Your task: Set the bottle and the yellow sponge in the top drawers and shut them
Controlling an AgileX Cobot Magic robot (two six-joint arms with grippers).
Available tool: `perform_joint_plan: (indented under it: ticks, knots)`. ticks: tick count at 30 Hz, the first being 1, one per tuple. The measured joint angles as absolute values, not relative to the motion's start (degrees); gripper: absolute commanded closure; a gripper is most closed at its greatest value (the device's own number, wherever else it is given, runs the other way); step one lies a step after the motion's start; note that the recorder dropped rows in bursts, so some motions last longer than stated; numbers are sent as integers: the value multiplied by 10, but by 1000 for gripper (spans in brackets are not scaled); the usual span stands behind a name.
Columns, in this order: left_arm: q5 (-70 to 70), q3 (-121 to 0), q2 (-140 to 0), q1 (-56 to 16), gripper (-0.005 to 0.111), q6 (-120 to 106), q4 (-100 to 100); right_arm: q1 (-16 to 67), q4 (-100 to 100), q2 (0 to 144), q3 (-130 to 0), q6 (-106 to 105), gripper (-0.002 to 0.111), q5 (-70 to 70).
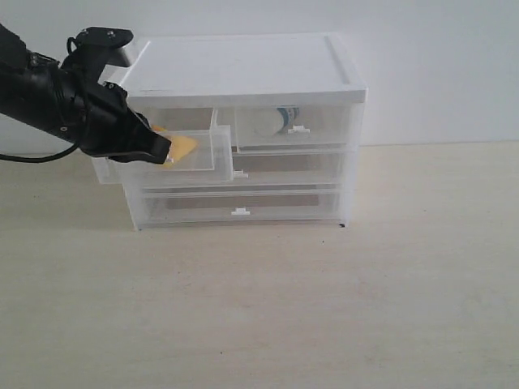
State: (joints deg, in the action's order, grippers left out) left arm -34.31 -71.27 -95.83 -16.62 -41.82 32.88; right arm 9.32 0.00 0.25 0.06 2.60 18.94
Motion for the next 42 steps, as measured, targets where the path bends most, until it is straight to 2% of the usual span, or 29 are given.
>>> perform_joint_plan:
  ticks: [10, 20, 33, 37, 42]
  knots:
    - [-227, -713, -988, -166, 103, -422, 335, 93, 0, 2, 1, 26, 107, 189]
    - [-168, -732, -1028, -166, 103, -427, 349, 93, 0, 2, 1, 26, 107, 189]
    - [-222, -745, -1021, -166, 103, -436, 353, 93, 0, 2, 1, 26, 107, 189]
    - [-283, -745, -975, -166, 103, -424, 333, 93, 0, 2, 1, 26, 107, 189]
    - [-291, -706, -888, -166, 103, -371, 281, 93, 0, 2, 1, 26, 107, 189]
